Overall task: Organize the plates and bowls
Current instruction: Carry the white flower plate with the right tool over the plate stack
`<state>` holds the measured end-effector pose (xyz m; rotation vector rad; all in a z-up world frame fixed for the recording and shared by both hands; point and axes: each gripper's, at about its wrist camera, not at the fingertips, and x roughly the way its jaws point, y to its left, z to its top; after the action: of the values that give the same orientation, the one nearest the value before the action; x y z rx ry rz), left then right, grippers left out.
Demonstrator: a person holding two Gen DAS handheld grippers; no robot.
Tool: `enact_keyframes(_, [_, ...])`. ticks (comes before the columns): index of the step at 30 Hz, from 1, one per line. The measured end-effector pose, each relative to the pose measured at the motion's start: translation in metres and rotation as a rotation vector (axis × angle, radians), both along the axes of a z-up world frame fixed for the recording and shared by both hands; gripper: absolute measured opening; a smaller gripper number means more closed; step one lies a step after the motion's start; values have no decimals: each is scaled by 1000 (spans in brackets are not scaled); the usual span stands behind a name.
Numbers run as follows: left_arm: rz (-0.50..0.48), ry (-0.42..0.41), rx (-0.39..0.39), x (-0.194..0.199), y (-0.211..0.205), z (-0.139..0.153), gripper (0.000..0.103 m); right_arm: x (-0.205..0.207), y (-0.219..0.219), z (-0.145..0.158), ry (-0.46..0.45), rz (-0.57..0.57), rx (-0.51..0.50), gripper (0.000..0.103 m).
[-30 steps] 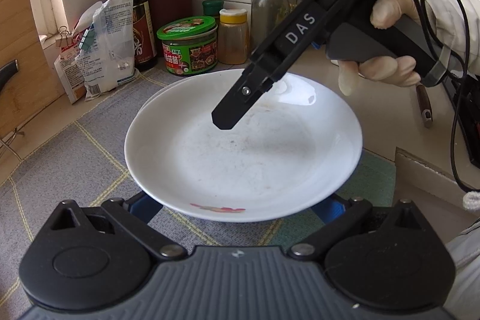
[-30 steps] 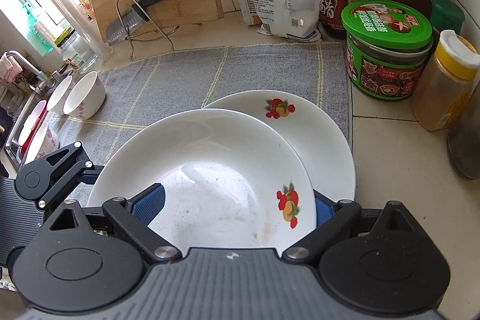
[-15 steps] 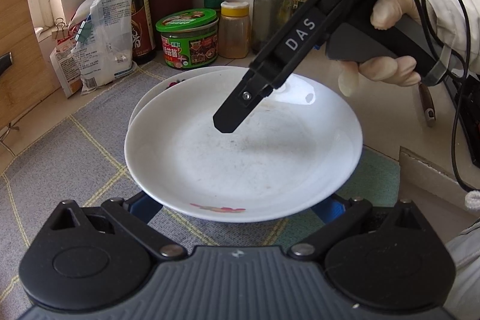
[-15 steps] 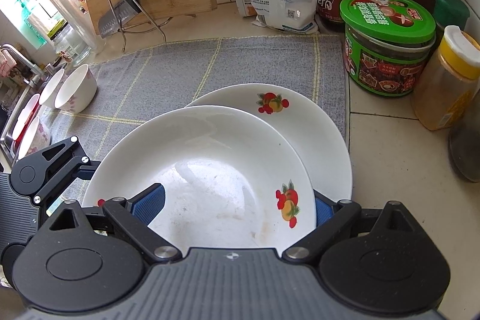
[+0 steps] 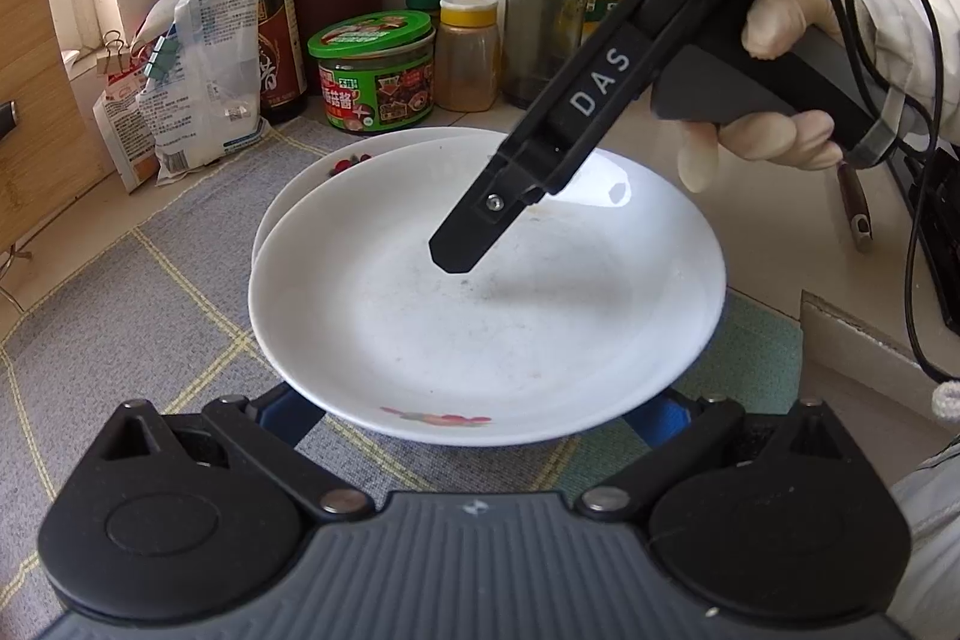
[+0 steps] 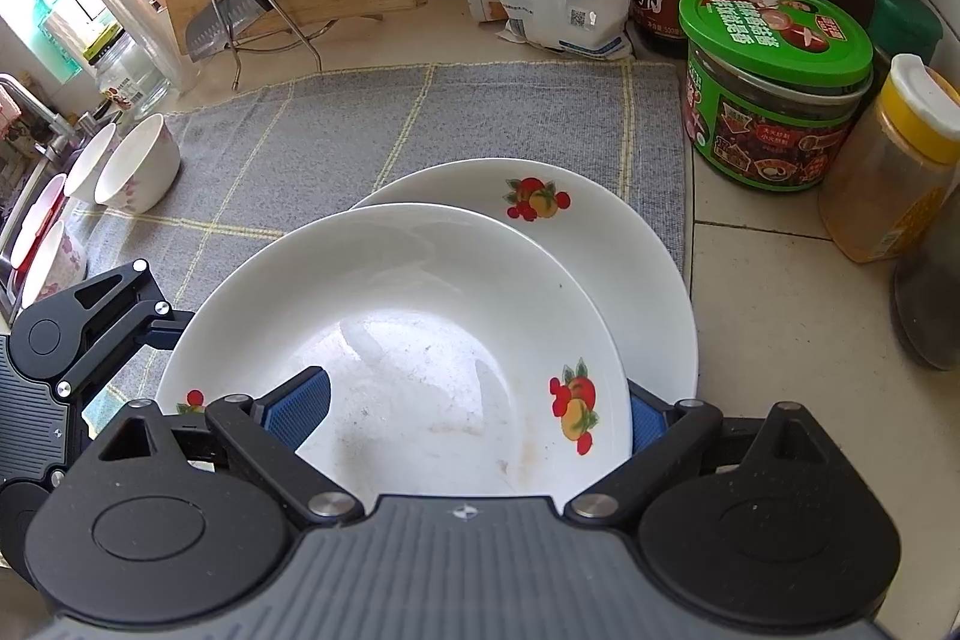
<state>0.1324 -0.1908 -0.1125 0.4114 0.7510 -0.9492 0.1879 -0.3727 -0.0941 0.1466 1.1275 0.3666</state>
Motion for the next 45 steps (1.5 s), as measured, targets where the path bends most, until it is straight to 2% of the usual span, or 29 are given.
enact_keyframes(12, [-20, -5, 3, 0, -1, -1, 102, -6, -2, 3, -2, -13, -9, 99])
enact_keyframes(20, [-27, -13, 33, 1, -4, -1, 102, -8, -1, 3, 4, -14, -23, 99])
enact_keyframes(28, [-12, 21, 22, 6, -2, 1, 102, -9, -2, -1, 17, -25, -27, 99])
enact_keyframes(33, [-6, -20, 41, 3, -1, 3, 102, -8, -2, -3, 20, -29, -22, 99])
enact_keyframes(45, [9, -32, 36, 6, 2, 4, 101, -4, 0, -2, 34, -35, -35, 99])
